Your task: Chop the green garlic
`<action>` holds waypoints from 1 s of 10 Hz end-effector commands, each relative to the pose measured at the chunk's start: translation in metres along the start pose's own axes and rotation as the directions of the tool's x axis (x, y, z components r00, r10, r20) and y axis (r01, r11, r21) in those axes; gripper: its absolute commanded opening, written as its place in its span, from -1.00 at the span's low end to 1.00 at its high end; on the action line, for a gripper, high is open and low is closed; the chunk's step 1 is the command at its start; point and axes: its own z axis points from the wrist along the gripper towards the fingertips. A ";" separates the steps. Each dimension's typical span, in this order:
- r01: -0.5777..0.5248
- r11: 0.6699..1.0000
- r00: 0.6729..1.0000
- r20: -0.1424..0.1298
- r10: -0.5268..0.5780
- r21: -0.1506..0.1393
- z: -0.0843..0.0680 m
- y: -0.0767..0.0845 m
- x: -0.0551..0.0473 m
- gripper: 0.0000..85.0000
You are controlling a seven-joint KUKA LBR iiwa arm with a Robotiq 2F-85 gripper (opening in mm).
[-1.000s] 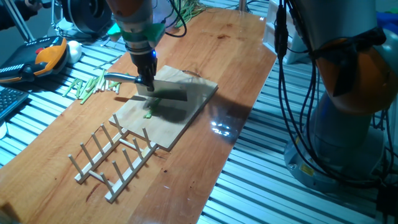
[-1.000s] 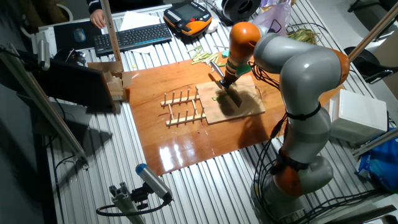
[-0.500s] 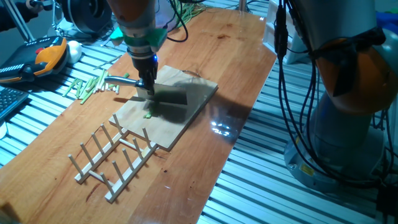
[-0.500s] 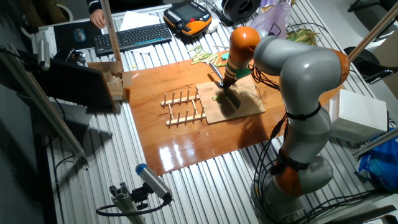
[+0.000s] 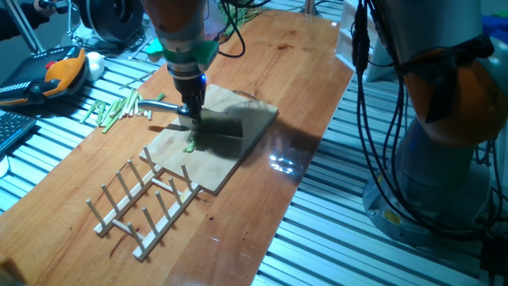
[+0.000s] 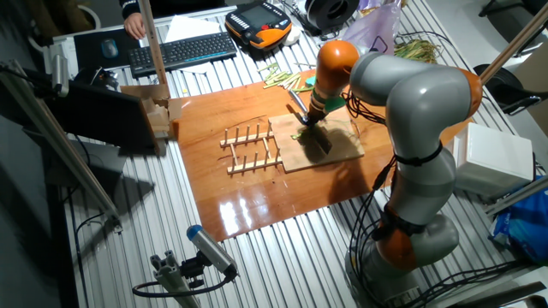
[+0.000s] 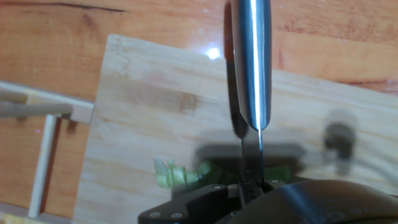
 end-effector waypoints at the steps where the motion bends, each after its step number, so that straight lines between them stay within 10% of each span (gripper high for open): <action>1: -0.001 1.000 1.000 -0.007 0.001 -0.002 -0.005 -0.002 -0.003 -1.00; 10: 0.026 1.000 0.999 0.021 -0.026 -0.006 0.009 -0.014 -0.008 -1.00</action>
